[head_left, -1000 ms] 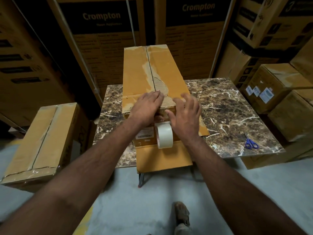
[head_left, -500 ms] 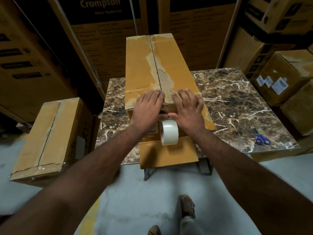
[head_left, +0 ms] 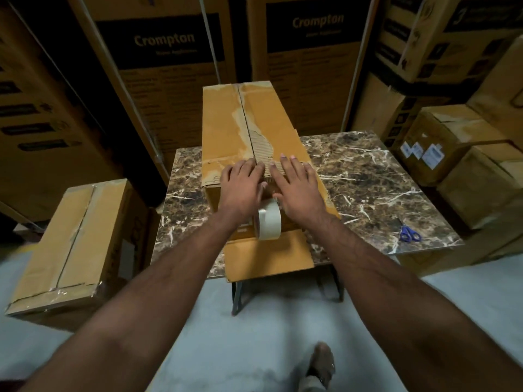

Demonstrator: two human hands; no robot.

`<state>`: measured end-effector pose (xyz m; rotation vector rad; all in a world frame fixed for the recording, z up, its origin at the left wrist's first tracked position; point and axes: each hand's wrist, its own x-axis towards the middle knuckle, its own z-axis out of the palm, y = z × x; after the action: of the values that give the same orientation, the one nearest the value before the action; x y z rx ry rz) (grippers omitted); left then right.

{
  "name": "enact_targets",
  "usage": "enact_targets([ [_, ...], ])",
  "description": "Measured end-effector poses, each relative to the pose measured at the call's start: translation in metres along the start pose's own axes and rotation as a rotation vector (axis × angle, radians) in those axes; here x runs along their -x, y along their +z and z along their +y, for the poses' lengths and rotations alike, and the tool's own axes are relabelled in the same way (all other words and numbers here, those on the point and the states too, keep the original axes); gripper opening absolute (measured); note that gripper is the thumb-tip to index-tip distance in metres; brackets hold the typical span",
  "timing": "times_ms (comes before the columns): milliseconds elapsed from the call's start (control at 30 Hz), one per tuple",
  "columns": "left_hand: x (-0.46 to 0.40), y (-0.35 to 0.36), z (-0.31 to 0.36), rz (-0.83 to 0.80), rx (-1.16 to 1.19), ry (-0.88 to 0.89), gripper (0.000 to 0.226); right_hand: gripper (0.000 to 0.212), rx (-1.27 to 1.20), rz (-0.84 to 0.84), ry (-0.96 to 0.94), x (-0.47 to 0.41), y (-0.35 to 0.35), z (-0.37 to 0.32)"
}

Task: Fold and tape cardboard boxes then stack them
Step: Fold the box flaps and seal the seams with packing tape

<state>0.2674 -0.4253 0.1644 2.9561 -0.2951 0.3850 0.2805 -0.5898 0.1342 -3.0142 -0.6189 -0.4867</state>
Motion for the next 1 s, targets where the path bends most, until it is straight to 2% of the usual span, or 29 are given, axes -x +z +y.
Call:
enact_targets([
  [100,0.011,-0.005,0.03,0.101,0.159,0.0,0.035,0.07,-0.171,0.081,0.069,0.025,-0.005,0.0],
  [167,0.017,-0.005,0.045,0.177,0.169,0.05,0.029,0.068,-0.325,0.139,0.153,0.038,-0.001,-0.004],
  [267,0.021,0.012,0.076,0.206,0.186,0.147,0.027,0.077,-0.428,0.103,0.282,0.062,0.012,0.007],
  [333,0.018,0.032,0.111,0.099,0.193,0.209,0.032,0.077,-0.453,0.041,0.389,0.082,0.024,0.041],
  [500,0.002,0.09,0.211,-0.285,0.226,0.371,0.033,0.041,-0.326,-0.134,0.613,0.139,0.04,0.155],
  [567,0.0,0.109,0.234,-0.39,0.253,0.395,0.036,0.042,-0.317,-0.168,0.669,0.158,0.045,0.188],
  [700,-0.014,0.132,0.264,-0.5,0.289,0.394,0.042,0.049,-0.258,-0.262,0.777,0.173,0.064,0.251],
  [833,-0.023,0.152,0.267,-0.549,0.34,0.327,0.031,0.032,-0.24,-0.31,0.759,0.169,0.09,0.281],
  [1000,-0.026,0.166,0.264,-0.618,0.298,0.22,0.032,0.051,-0.317,-0.343,0.656,0.165,0.111,0.284],
])
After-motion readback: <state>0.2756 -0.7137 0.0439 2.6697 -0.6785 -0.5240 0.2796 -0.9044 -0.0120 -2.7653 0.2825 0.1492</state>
